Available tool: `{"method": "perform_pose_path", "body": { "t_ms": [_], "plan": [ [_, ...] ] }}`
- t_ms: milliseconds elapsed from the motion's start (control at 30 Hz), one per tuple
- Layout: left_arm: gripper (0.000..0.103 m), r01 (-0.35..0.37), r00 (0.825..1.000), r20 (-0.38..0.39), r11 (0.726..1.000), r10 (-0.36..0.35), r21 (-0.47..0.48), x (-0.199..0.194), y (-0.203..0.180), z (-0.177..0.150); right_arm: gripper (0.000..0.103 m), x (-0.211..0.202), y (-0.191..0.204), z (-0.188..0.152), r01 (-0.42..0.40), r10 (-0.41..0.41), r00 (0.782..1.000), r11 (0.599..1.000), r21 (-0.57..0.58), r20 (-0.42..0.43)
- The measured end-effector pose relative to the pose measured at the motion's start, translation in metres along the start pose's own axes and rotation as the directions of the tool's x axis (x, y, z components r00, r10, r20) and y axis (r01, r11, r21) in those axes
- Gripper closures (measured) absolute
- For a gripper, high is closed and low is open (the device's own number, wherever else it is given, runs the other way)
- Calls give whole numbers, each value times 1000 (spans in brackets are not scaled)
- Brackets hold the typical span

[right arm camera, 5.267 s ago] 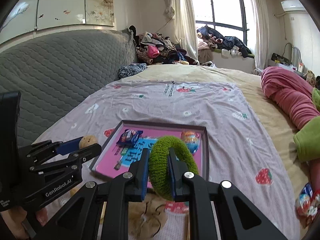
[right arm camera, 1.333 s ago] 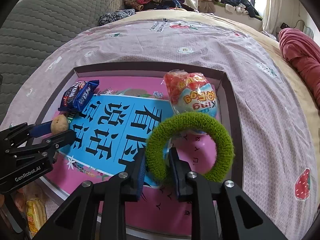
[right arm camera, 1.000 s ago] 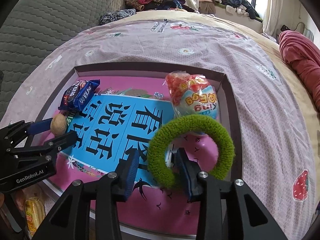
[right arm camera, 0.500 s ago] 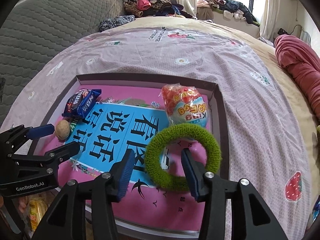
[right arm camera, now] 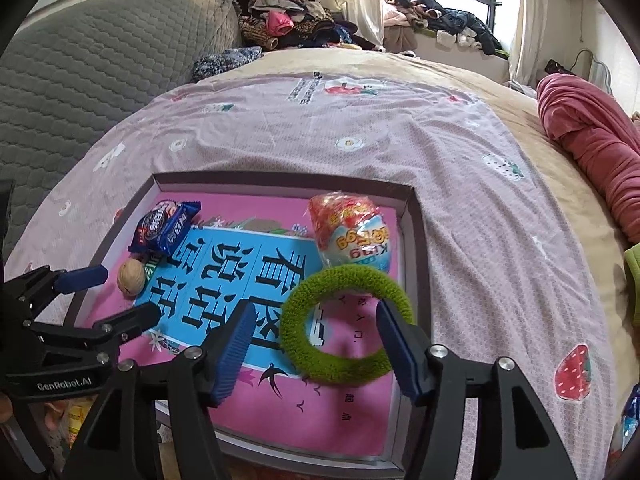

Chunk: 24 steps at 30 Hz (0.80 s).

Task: Organize objects
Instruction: 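Open the left tool to drop the walnut while the right tool releases the ring, then withdraw both tools from the tray toward the remaining snacks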

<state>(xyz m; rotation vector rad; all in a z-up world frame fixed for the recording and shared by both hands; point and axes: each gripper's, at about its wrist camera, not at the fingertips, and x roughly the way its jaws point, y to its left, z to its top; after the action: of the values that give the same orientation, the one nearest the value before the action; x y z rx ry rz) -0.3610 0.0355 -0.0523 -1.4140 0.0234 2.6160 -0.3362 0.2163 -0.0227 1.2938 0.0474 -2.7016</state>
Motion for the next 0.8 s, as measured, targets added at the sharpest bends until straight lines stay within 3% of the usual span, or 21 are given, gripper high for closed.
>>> {"method": "perform_pose_path", "body": {
  "t_ms": [100, 800],
  "plan": [
    [0, 8, 1000, 15, 1000, -8, -2, -7, 0, 1, 39, -7, -2, 2, -2, 2, 1000, 1000, 9, 23],
    [0, 79, 981, 185, 994, -64, -74, -77, 24, 9, 32, -71, 9, 9, 26, -24, 984, 1000, -13, 175]
  ]
}}
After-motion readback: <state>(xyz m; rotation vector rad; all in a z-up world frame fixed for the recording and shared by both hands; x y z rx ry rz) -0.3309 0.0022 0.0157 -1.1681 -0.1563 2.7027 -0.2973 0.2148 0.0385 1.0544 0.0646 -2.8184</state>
